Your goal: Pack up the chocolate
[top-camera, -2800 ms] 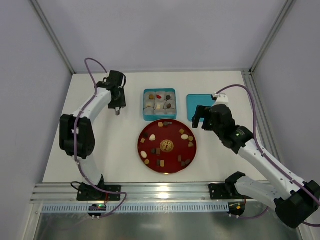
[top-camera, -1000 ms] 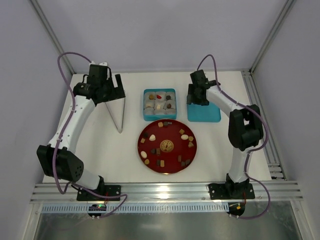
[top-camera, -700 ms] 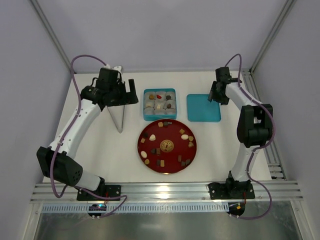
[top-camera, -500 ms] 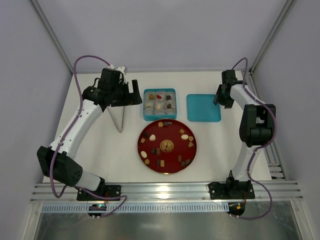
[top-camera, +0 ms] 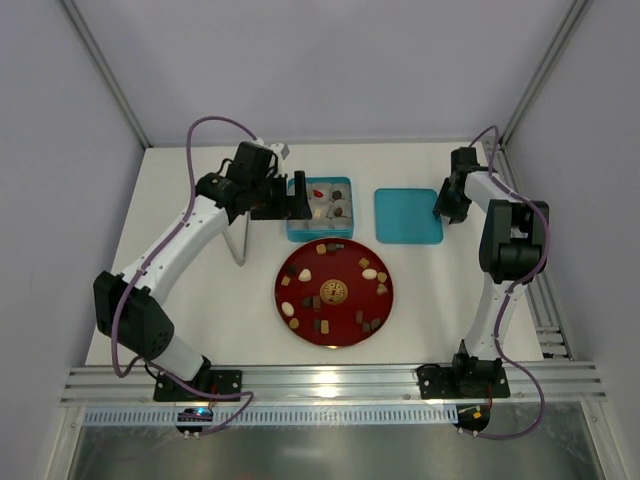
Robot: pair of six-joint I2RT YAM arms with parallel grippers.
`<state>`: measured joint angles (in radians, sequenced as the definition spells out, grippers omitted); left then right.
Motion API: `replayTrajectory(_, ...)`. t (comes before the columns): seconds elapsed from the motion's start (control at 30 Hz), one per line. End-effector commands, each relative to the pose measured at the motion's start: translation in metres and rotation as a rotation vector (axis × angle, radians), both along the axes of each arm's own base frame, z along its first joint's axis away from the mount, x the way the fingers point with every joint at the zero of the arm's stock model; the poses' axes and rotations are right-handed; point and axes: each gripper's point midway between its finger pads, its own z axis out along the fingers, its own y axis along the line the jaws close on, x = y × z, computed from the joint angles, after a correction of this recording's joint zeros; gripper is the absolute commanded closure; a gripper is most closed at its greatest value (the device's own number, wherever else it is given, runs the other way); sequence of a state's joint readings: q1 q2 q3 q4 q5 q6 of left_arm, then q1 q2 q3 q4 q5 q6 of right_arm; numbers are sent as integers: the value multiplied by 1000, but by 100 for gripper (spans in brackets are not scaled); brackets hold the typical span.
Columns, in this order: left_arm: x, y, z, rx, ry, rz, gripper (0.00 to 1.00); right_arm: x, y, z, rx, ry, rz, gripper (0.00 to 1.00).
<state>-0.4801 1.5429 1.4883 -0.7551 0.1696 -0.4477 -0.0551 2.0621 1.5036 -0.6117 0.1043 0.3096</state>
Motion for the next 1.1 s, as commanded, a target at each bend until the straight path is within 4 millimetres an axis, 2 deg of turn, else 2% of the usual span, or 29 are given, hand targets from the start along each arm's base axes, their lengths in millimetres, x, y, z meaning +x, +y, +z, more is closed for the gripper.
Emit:
replayTrajectory(0.0,9,-19,22,-63,-50,-28,9,21,3,18,15,-74,31,57)
replayTrajectory(0.27,11,-50,19,-107,-21,-77,9,21,8,6,36,-48,46,61)
replayTrajectory(0.3,15,-55,13,-110,-10,-83,9,20,8,5,36,-44,44,61)
replayTrajectory(0.37,16,-69,18,-136,-15,-110,10,19,9,2,38,-40,46,65)
replayTrajectory(0.43,24,-82,12,-153,-5,-113,10,18,8,0,35,-34,43,67)
replayTrajectory(0.53,39,-107,9,-225,2,-123,11,17,7,-1,32,-30,43,77)
replayTrajectory(0.57,45,-121,7,-264,6,-133,12,17,7,-1,32,-29,43,81)
replayTrajectory(0.6,45,-124,11,-268,-2,-138,13,17,7,0,34,-30,43,82)
replayTrajectory(0.63,55,-134,1,-280,-1,-128,14,17,7,-1,34,-29,43,87)
replayTrajectory(0.67,58,-143,2,-295,-13,-134,14,17,8,0,35,-32,43,89)
replayTrajectory(0.77,78,-165,-14,-331,-14,-124,17,18,10,0,46,-38,44,96)
replayTrajectory(0.9,96,-188,-35,-324,-34,-111,18,19,11,2,53,-44,48,96)
replayTrajectory(0.93,101,-194,-30,-332,-52,-115,18,19,10,3,49,-47,50,96)
replayTrajectory(0.97,105,-198,-43,-324,-38,-115,18,20,11,5,49,-53,55,96)
replayTrajectory(1.0,109,-201,-48,-322,-37,-112,18,20,10,7,49,-56,55,96)
replayTrajectory(1.03,114,-205,-44,-332,-49,-109,18,20,11,9,51,-60,58,96)
replayTrajectory(1.07,118,-208,-54,-327,-38,-106,18,21,11,11,55,-65,59,96)
